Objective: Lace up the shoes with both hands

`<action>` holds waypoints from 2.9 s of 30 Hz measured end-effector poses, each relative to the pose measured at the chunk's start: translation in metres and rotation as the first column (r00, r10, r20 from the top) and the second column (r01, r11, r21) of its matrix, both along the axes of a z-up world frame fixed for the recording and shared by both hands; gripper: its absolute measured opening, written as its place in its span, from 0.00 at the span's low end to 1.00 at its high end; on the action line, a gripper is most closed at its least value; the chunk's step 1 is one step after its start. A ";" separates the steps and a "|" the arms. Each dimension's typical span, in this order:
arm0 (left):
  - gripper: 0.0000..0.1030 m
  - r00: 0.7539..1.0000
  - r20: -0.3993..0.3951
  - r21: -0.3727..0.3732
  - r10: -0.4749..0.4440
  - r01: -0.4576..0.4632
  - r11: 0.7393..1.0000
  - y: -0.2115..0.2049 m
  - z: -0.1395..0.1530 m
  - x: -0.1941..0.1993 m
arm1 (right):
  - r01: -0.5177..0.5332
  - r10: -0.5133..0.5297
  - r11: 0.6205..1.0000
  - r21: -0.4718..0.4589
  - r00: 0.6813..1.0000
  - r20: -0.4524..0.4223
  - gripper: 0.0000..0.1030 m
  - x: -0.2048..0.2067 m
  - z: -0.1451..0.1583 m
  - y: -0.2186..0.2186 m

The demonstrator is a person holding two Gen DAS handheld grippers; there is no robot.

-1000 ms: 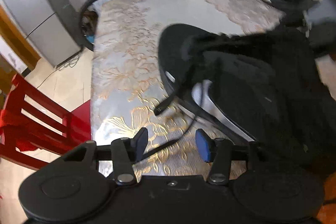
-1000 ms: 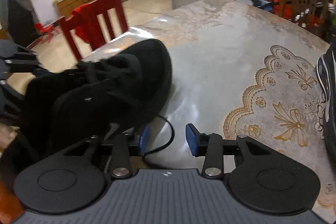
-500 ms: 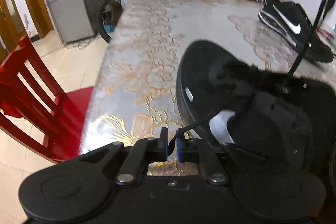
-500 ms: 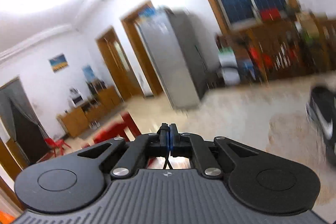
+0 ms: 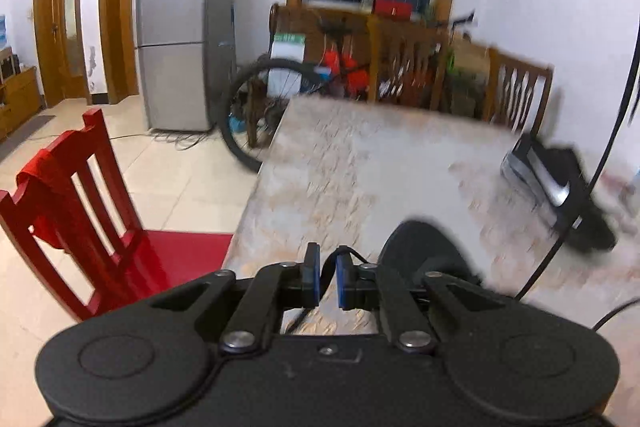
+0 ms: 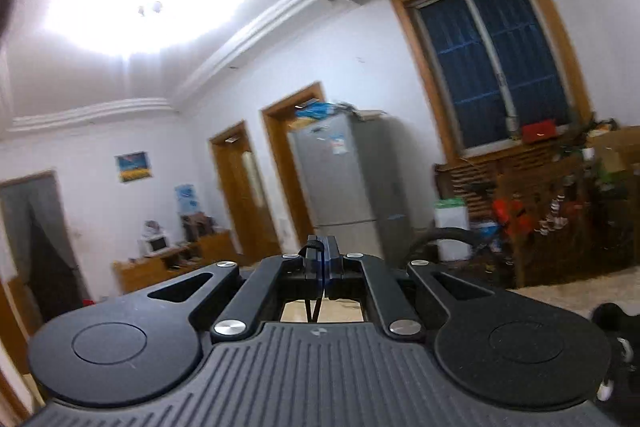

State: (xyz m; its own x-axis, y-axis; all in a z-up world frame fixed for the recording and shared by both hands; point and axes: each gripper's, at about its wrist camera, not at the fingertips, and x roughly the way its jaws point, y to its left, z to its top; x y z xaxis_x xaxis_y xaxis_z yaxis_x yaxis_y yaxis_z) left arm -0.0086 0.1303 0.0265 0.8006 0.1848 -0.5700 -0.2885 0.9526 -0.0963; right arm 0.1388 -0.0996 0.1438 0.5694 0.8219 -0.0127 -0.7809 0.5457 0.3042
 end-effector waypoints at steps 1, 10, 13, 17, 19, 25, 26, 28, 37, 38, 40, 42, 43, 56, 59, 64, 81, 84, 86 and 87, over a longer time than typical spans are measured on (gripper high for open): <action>0.07 1.000 0.019 0.002 0.002 -0.002 1.000 -0.002 0.006 -0.001 | 0.010 -0.010 1.000 0.003 1.000 -0.015 0.02 0.002 -0.003 -0.003; 0.06 0.995 0.087 0.012 0.049 -0.050 0.999 0.007 0.035 0.005 | 0.134 -0.135 0.988 0.073 0.991 0.013 0.02 0.005 0.023 -0.046; 0.07 0.998 0.068 0.013 0.011 -0.012 1.000 0.003 0.033 0.009 | 0.121 -0.126 0.991 0.054 0.987 0.100 0.02 -0.004 0.035 -0.045; 0.08 0.998 0.022 0.021 -0.064 0.063 0.998 -0.009 0.024 0.018 | 0.123 -0.120 0.992 -0.015 0.984 0.129 0.02 0.003 0.041 -0.035; 0.09 0.996 -0.011 0.016 -0.094 0.094 0.995 -0.015 0.017 0.023 | 0.156 -0.143 0.984 -0.089 0.981 0.133 0.02 0.010 0.033 -0.028; 0.39 0.977 -0.119 -0.006 -0.175 0.176 0.984 -0.031 -0.004 0.038 | 0.304 -0.253 0.844 -0.442 0.952 0.171 0.50 0.044 -0.017 -0.006; 0.43 0.973 -0.140 -0.013 -0.184 0.184 0.983 -0.034 -0.008 0.041 | 0.300 -0.261 0.792 -0.532 0.954 0.149 0.60 0.052 -0.030 -0.002; 0.51 0.962 -0.178 -0.023 -0.206 0.205 0.978 -0.039 -0.014 0.045 | 0.314 -0.300 0.672 -0.670 0.944 0.141 0.58 0.062 -0.061 0.007; 0.71 0.917 -0.285 0.009 -0.278 0.293 0.956 -0.066 -0.026 0.050 | 0.144 -0.453 0.671 -0.727 0.856 -0.248 0.59 0.062 -0.134 -0.039; 0.72 0.915 -0.289 0.014 -0.280 0.296 0.955 -0.068 -0.027 0.050 | 0.154 -0.480 0.676 -0.721 0.834 -0.272 0.59 0.061 -0.137 -0.045; 0.73 0.913 -0.303 0.024 -0.272 0.293 0.956 -0.072 -0.028 0.051 | 0.188 -0.539 0.682 -0.707 0.782 -0.313 0.60 0.058 -0.142 -0.060; 0.73 0.912 -0.320 0.039 -0.257 0.283 0.958 -0.075 -0.031 0.053 | 0.204 -0.574 0.697 -0.688 0.733 -0.364 0.60 0.057 -0.143 -0.074; 0.73 0.912 -0.328 0.047 -0.248 0.277 0.960 -0.077 -0.031 0.054 | 0.204 -0.581 0.709 -0.675 0.711 -0.396 0.60 0.061 -0.143 -0.080; 0.73 0.928 -0.358 0.118 -0.100 0.151 0.981 -0.091 -0.029 0.051 | -0.319 0.407 0.146 -0.937 0.882 -0.237 0.52 0.020 -0.192 -0.043; 0.73 0.934 -0.354 0.095 -0.053 0.093 0.991 -0.090 -0.028 0.043 | -0.304 0.568 0.039 -0.952 0.791 -0.229 0.48 0.008 -0.212 -0.031; 0.74 0.938 -0.341 0.094 -0.058 0.096 0.991 -0.093 -0.029 0.024 | -0.400 0.607 -0.017 -0.916 0.724 -0.328 0.41 0.013 -0.224 -0.011; 0.78 0.956 -0.285 0.172 0.063 -0.014 0.985 -0.143 -0.007 0.011 | -0.648 0.510 0.522 -0.555 0.758 -0.406 0.02 0.018 -0.155 -0.013; 0.78 0.956 -0.284 0.180 0.069 -0.017 0.983 -0.146 -0.012 0.021 | -0.676 0.558 0.553 -0.486 0.734 -0.387 0.02 0.013 -0.143 -0.001; 0.78 0.951 -0.295 0.199 0.096 -0.037 0.979 -0.145 -0.016 0.028 | -0.698 0.583 0.559 -0.448 0.715 -0.386 0.02 0.008 -0.138 0.010; 0.78 0.947 -0.301 0.203 0.113 -0.052 0.978 -0.143 -0.017 0.030 | -0.707 0.597 0.556 -0.437 0.705 -0.382 0.02 0.004 -0.137 0.015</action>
